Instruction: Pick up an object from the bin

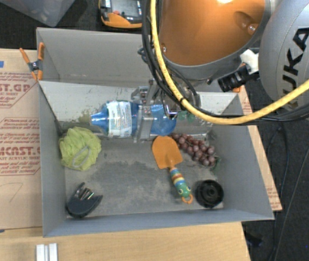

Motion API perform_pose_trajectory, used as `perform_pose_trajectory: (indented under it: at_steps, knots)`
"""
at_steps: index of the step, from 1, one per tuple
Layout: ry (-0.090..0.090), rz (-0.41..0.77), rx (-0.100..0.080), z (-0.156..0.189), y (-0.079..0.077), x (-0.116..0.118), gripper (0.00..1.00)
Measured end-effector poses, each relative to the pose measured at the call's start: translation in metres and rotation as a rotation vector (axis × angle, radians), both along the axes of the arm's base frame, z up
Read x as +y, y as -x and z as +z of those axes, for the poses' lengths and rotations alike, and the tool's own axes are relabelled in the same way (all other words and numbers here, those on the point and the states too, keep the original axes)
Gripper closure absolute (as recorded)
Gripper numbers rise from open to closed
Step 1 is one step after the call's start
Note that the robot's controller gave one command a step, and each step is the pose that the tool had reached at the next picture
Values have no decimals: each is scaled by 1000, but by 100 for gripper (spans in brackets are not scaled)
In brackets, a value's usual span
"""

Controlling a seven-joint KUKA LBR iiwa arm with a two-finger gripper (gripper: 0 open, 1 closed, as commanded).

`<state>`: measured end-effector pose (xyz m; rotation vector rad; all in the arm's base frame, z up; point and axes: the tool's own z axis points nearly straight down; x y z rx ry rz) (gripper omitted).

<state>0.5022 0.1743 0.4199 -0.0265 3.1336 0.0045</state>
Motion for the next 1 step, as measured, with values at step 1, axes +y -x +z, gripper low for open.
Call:
perform_pose_trajectory:
  at_steps: [1]
  knots:
    - [3, 8, 13, 29, -17, 31, 0]
